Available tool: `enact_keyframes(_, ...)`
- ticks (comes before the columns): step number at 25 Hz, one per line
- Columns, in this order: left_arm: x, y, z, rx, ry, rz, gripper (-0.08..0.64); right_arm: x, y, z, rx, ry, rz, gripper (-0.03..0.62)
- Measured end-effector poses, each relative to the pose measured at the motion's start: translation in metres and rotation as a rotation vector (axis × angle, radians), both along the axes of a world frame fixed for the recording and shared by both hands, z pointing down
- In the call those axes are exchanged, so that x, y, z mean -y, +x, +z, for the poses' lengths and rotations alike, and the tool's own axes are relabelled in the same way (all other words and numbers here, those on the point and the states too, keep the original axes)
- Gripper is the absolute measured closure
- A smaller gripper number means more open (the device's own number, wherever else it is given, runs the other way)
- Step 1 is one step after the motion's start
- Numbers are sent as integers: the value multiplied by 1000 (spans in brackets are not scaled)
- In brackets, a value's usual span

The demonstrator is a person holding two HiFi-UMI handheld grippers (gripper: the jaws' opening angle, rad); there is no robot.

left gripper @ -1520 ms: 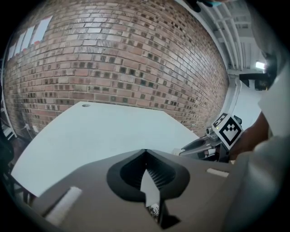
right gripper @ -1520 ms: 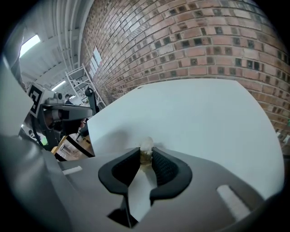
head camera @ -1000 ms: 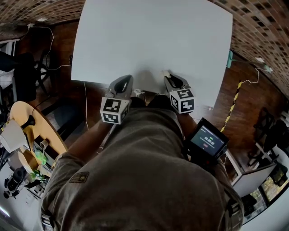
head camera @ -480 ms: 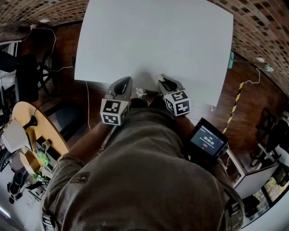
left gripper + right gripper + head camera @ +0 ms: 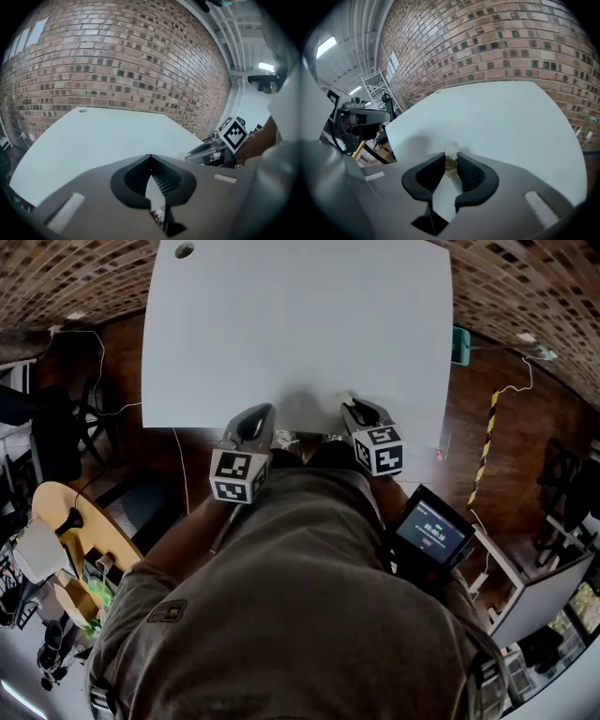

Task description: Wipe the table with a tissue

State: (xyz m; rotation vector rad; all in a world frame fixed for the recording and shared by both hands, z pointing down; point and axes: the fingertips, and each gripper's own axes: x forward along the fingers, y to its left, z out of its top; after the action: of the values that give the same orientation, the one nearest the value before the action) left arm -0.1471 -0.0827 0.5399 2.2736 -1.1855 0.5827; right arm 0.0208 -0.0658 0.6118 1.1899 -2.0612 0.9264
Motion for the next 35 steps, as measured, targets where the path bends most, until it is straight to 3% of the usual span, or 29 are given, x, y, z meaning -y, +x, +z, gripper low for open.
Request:
enact_keyframes(5,4,21,2,-6,6,50,558,-1,45,2,-26,-2,106,500)
enact_keyframes(8,4,24,1,-8,14,58,558,-3,52,3,-32,-4,126,500)
enact_keyframes(24,-7,-26,-10,23,10,-37,558,-2,-36,-3,23,-6,-71,500)
enact_keyframes(29,-10,-61,-1,5,20,-59,558,10,-59,5,15,15,-49,500)
enact_keyframes(35,-4,-68,-4,-3,45,-62,558,24,-38,6,-20,36,17,500)
